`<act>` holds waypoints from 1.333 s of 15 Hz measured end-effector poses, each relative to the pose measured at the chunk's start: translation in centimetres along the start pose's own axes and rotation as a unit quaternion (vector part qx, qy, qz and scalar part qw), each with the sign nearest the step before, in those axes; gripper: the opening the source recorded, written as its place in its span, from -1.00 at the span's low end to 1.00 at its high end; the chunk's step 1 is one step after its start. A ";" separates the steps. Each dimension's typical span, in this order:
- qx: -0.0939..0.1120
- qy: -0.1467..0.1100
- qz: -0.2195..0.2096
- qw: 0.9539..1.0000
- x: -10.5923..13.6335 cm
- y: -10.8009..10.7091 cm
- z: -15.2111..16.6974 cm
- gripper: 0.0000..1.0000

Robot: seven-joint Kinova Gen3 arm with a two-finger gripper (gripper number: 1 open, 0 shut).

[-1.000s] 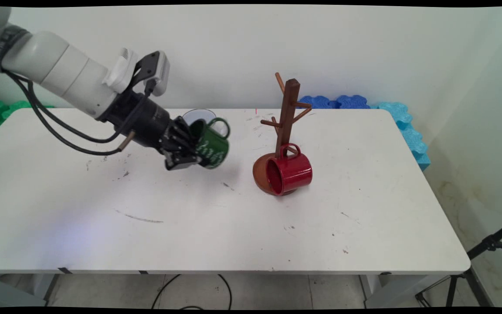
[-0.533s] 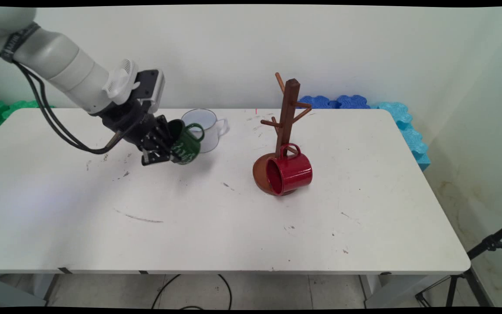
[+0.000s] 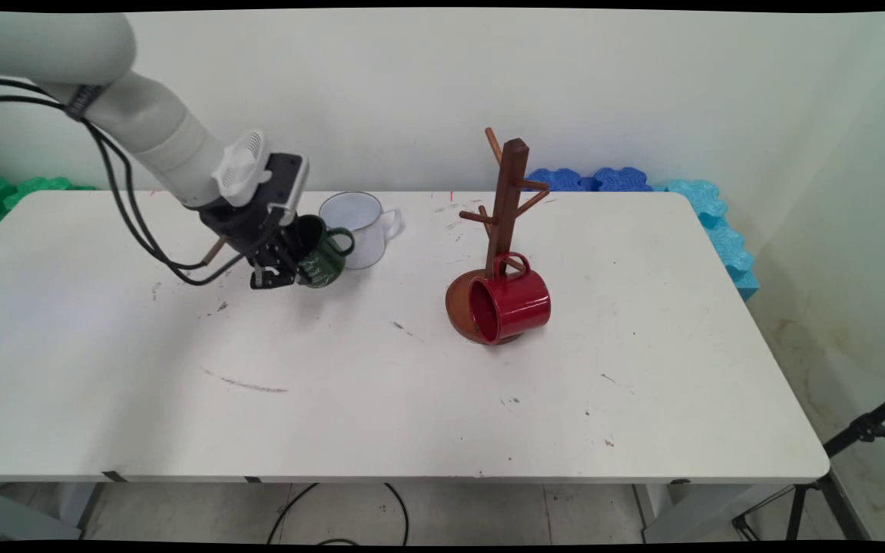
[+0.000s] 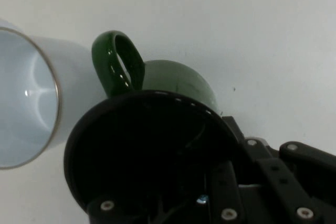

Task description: Place the picked object on the table

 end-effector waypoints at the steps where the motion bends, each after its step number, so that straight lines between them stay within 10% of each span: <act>1: -0.003 -0.005 0.005 1.000 0.1 -0.2 0.5 -1.00; 20: -0.048 -0.042 0.032 0.997 1.4 -1.6 6.6 -1.00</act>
